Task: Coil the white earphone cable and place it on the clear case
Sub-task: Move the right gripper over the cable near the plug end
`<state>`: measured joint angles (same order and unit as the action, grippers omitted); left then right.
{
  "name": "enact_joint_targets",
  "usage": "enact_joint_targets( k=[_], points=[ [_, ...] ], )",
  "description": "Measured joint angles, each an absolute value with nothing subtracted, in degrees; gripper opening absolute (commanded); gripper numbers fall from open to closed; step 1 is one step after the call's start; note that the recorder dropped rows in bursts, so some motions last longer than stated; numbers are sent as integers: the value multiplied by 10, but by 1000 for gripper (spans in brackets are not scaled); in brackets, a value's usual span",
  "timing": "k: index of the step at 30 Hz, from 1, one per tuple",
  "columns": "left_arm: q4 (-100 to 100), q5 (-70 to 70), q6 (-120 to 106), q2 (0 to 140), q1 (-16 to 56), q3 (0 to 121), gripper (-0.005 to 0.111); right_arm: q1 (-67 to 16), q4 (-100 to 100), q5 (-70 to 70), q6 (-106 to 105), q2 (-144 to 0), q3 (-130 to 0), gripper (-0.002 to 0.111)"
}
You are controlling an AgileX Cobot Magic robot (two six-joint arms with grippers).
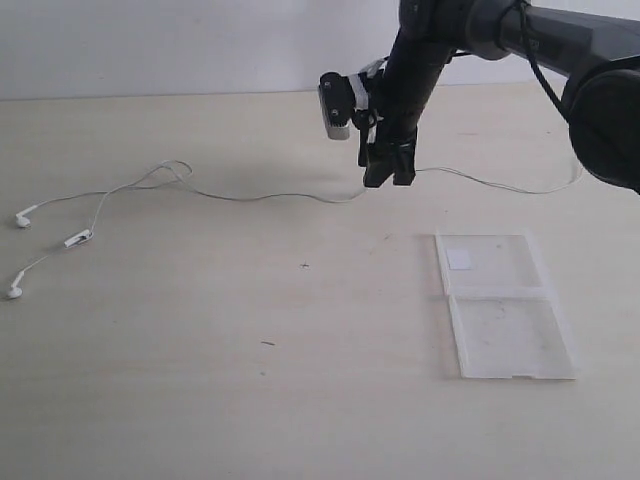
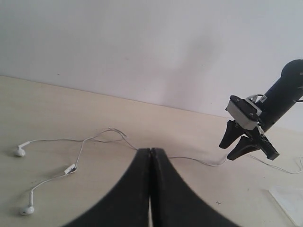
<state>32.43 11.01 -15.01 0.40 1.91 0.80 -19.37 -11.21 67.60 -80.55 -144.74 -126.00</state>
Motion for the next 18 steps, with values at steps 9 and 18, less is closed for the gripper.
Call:
enact_joint_targets(
  k=[9, 18],
  points=[
    [324, 110, -150, 4, 19, 8, 0, -236, -81, 676, -841, -1450, -1260, 39],
    [324, 110, -150, 4, 19, 8, 0, -250, -29, 676, -841, -1450, -1260, 39]
  ],
)
